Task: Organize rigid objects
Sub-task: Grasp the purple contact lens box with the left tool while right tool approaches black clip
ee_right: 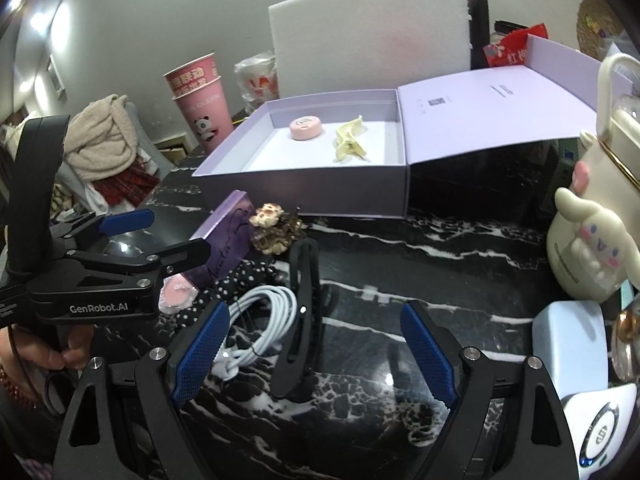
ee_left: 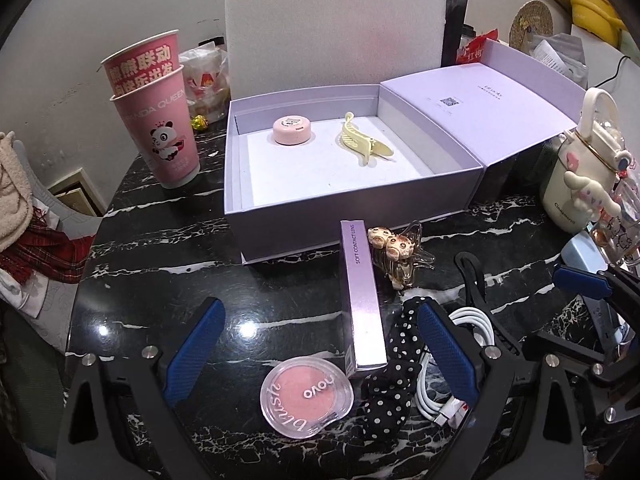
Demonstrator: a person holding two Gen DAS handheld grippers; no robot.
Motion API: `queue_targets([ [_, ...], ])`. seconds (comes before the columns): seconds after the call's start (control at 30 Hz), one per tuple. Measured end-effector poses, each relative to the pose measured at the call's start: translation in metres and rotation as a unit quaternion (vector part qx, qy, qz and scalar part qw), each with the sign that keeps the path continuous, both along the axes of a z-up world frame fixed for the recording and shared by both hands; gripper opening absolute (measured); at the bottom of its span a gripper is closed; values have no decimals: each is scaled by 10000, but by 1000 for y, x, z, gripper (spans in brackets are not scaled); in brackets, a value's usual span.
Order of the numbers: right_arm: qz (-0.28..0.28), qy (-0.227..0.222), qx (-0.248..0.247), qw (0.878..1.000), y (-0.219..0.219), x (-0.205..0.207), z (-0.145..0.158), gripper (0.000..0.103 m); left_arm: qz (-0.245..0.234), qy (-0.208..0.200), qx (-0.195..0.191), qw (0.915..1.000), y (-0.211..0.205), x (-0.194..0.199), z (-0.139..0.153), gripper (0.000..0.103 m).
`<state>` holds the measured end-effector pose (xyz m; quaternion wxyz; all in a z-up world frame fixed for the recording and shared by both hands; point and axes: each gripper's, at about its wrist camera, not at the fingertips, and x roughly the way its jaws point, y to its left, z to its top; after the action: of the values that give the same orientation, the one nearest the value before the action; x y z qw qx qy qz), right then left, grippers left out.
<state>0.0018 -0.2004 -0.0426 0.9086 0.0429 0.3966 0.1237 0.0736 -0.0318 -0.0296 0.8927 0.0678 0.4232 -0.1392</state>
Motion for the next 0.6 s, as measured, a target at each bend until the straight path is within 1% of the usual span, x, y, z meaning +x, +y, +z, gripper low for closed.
queue_targets([
  [0.1, -12, 68, 14, 10000, -3, 0, -4, 87, -18, 27, 53, 10000, -3, 2, -4, 92],
  [0.2, 32, 143, 16, 9999, -4, -1, -7, 81, -22, 80, 22, 10000, -4, 5, -7, 87],
  [0.27, 69, 196, 1, 9998, -4, -2, -10, 76, -30, 153, -70, 9999, -3, 7, -9, 81],
  [0.3, 72, 219, -3, 9997, -4, -2, -11, 74, -25, 189, -108, 9998, -2, 9, -10, 80],
  [0.37, 86, 273, 1, 9996, -5, -1, -13, 69, 5, 187, -130, 9997, -2, 10, -10, 74],
  [0.47, 84, 333, -21, 9994, -6, 0, -16, 58, 25, 201, -79, 9998, -2, 12, -11, 71],
  [0.5, 84, 351, -36, 9993, -6, 0, -17, 56, 30, 199, -76, 9998, -2, 13, -11, 70],
  [0.57, 93, 367, -46, 9993, -7, 0, -17, 51, 25, 192, -65, 9998, -1, 13, -11, 62],
  [0.6, 124, 365, -44, 9992, -7, 0, -17, 50, 28, 203, -52, 9998, -1, 14, -12, 60],
])
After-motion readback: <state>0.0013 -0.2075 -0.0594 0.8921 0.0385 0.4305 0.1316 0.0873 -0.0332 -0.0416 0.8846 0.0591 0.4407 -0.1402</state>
